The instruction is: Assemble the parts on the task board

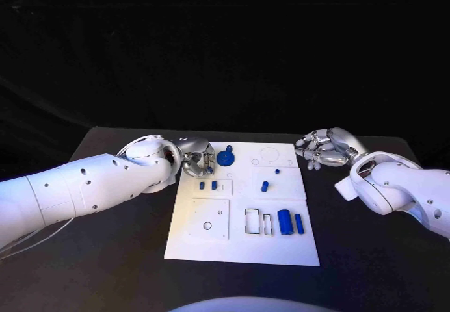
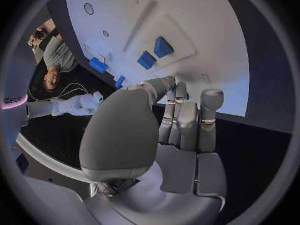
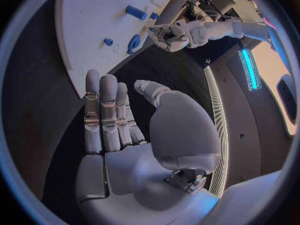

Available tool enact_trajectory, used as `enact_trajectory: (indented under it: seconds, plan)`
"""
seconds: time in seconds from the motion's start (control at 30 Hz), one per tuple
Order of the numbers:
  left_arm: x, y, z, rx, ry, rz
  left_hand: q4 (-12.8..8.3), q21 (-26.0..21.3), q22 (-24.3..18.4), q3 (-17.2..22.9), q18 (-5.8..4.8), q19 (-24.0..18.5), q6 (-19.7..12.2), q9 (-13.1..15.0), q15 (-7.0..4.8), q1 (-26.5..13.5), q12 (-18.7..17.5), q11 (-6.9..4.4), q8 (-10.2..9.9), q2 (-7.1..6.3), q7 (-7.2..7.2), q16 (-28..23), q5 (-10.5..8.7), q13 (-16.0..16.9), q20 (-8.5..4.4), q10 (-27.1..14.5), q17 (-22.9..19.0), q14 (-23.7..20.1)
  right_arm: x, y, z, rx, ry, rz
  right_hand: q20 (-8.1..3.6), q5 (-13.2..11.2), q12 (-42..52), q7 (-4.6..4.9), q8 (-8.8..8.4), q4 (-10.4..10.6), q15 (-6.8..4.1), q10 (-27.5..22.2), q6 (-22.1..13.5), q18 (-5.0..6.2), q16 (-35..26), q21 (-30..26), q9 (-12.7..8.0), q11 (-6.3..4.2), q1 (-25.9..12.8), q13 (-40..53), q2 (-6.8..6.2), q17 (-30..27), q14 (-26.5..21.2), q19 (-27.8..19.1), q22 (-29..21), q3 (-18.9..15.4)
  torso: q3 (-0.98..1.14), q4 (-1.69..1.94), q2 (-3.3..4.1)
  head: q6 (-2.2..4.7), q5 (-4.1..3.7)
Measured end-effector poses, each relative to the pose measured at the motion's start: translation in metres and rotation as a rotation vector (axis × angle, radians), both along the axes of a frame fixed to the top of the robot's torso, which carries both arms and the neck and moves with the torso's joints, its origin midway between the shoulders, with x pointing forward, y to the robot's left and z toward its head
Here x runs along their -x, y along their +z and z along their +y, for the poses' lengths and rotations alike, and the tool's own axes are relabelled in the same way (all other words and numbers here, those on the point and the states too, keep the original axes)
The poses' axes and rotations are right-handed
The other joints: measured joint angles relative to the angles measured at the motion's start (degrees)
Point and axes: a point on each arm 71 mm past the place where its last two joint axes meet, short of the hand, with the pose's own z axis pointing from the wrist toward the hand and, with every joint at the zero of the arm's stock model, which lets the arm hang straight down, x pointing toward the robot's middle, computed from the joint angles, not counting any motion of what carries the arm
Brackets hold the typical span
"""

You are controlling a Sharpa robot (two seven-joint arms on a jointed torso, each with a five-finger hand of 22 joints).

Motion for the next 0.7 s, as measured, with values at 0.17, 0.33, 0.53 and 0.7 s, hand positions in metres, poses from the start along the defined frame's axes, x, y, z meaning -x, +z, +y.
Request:
enact_trajectory:
  seconds: [0.17, 0.33, 0.53, 0.7]
  plan:
    - [-0.0005, -0.0007, -0.0014, -0.003, -0.003, 0.006, -0.2, 0.0, 0.0, -0.2, 0.0, 0.0, 0.0, 0.0, 0.0, -0.3, 0.0, 0.0, 0.0, -0.01, 0.0, 0.0, -0.02, 0.0, 0.0, 0.0, -0.1, 0.0, 0.0, 0.0, 0.0, 0.0, 0.0, 0.0, 0.0, 0.0, 0.2, 0.0, 0.08, 0.0, 0.0, 0.0, 0.0, 0.0, -0.2, -0.1, 0.0, 0.0, 0.0, -0.1, 0.0, 0.0, 0.0, 0.0, 0.0, 0.0, -0.01, -0.02, -0.01, 0.08, -0.03]
    - [-0.0011, -0.0016, -0.0026, -0.007, -0.004, 0.013, -0.2, 0.0, -0.2, -0.2, 0.0, 0.0, 0.0, 0.0, 0.0, -0.3, -0.3, 0.0, 0.0, -0.01, 0.0, 0.0, -0.02, 0.0, 0.0, 0.0, -0.1, 0.0, 0.0, 0.0, 0.0001, 0.0, 0.0, 0.0, 0.0, 0.0, 0.2, 0.0, 0.22, 0.0, 0.0, 0.0, 0.0, 0.01, -0.3, -0.2, -0.1, 0.0, 0.0, -0.1, 0.0, 0.1, 0.0, 0.0, -0.1, 0.0, -0.03, -0.03, 0.01, 0.1, -0.12]
    - [-0.0013, -0.0023, -0.0034, -0.011, -0.006, 0.019, -0.2, 0.0, -0.2, -0.2, 0.0, 0.0, 0.0, 0.0, 0.0, -0.3, -0.3, 0.0, -0.1, -0.01, 0.0, 0.0, -0.02, 0.0, 0.0, 0.0, -0.1, 0.0, 0.0, 0.0, 0.0, 0.0, 0.0, 0.0, 0.0, 0.0, 0.2, -0.01, 0.22, 0.0, 0.0, 0.0, 0.0, 0.0, -0.3, -0.2, -0.1, 0.01, 0.0, -0.1, 0.0, 0.1, 0.0, 0.0, -0.1, 0.0, -0.03, -0.04, 0.02, 0.1, -0.13]
    - [-0.0013, -0.0023, -0.0039, -0.013, -0.007, 0.022, -0.2, 0.0, -0.4, -0.2, 0.0, 0.0, 0.0, 0.0, 0.0, -0.3, -0.3, 0.0, -0.1, -0.02, 0.0, 0.0, -0.02, 0.0, 0.0, 0.0, -0.2, 0.0, 0.0001, 0.0, 0.0, 0.0, 0.0, 0.0, 0.0, 0.0, 0.2, -0.08, 0.22, 0.0, 0.0, 0.0, -0.1, 0.0, -0.3, -0.2, -0.1, 0.01, 0.0, -0.1, 0.0, 0.1, 0.0, 0.0, -0.1, 0.0, -0.05, -0.01, 0.03, 0.06, -0.14]
